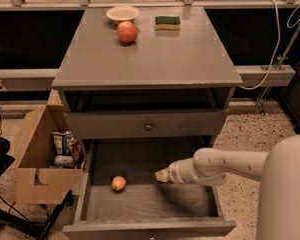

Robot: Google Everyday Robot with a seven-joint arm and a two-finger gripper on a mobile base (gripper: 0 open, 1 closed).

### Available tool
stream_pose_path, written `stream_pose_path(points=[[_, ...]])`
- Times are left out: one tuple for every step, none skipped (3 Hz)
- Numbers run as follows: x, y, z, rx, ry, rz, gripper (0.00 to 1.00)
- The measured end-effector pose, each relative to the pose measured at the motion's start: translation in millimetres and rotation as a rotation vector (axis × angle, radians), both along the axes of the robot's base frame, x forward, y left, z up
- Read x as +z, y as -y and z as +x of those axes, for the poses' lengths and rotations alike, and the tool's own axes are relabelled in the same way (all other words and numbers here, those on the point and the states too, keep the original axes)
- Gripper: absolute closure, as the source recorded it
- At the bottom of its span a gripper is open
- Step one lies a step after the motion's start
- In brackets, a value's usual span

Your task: Place orange into middle drawer

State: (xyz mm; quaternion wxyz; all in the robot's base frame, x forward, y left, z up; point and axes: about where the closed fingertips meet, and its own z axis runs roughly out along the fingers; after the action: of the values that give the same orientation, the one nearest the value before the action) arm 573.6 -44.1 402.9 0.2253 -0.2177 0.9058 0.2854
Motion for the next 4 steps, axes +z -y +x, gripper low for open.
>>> stream_pose_path(points=[[65,39,-47,0.1,-0.001,-0.036,1.0],[146,70,-62,0.197,0.035,-0.098,1.0],[294,101,-38,0.299,0.187,-0.224,1.0],[369,117,-36,0.362,0.216,-0.291,1.0]])
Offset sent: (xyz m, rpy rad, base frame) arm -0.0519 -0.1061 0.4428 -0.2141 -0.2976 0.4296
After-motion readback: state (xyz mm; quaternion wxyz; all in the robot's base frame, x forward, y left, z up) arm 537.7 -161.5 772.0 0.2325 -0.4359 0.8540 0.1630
